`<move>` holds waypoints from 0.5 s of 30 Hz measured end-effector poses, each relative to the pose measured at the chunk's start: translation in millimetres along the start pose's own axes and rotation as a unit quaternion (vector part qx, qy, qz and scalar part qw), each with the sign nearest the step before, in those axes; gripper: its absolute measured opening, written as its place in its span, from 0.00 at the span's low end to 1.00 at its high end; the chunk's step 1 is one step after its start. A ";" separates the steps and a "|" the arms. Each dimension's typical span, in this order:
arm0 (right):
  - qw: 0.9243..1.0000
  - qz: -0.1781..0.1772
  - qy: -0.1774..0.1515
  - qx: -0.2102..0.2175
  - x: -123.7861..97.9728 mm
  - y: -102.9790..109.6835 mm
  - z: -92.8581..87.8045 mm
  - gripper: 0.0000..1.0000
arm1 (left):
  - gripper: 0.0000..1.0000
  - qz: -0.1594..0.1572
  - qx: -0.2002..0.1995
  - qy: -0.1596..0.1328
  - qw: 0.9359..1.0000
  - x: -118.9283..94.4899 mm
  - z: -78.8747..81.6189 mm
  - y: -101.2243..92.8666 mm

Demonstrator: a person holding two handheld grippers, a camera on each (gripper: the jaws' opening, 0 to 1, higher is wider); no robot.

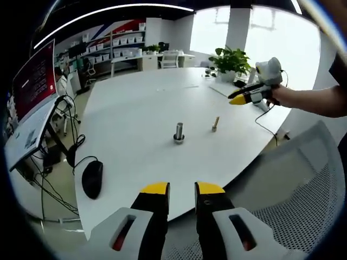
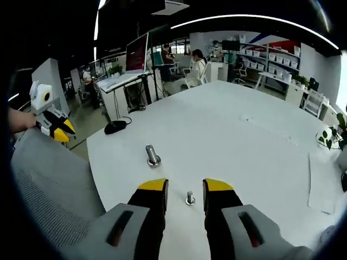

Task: Place the washer onto the threaded stud by aligning its center hole with the stud, sliding it down to the base, and recovering from edge contact or off-axis alignment until the washer reaches the visible bottom stop.

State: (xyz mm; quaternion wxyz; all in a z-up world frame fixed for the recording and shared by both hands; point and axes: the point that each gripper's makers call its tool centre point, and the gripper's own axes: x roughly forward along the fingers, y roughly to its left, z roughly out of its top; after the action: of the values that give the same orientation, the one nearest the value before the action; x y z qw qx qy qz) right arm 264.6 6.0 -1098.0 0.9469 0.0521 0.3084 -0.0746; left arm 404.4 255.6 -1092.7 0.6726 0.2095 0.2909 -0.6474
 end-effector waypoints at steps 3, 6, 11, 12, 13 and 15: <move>1.000 -0.011 -0.007 0.018 -11.9 7.1 4.5 0.28 | 0.16 -0.001 -0.005 -0.010 1.000 -1.4 3.5 -0.1; 0.998 -0.020 -0.026 0.045 -26.2 17.3 10.9 0.28 | 0.16 -0.003 -0.010 -0.011 1.000 -0.3 2.5 1.6; 0.997 -0.052 -0.027 0.059 -54.0 30.3 7.7 0.28 | 0.16 -0.012 -0.007 -0.030 0.999 -3.1 9.5 -3.7; 0.996 -0.056 -0.025 0.061 -58.3 32.6 5.4 0.28 | 0.16 -0.011 -0.010 -0.036 0.999 -3.8 11.5 -2.3; 0.996 -0.061 -0.023 0.064 -62.7 33.7 3.3 0.28 | 0.17 -0.010 -0.012 -0.042 0.999 -3.3 12.3 -0.2; 0.994 -0.076 -0.023 0.070 -76.0 36.9 -2.3 0.28 | 0.17 -0.009 -0.015 -0.049 0.999 -4.5 15.2 -1.1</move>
State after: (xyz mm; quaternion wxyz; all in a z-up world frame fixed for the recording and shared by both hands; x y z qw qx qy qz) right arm 209.0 50.9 -1053.0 0.9394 0.0930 0.2836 -0.1686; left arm 405.2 248.9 -1078.3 0.6831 0.1652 0.2694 -0.6585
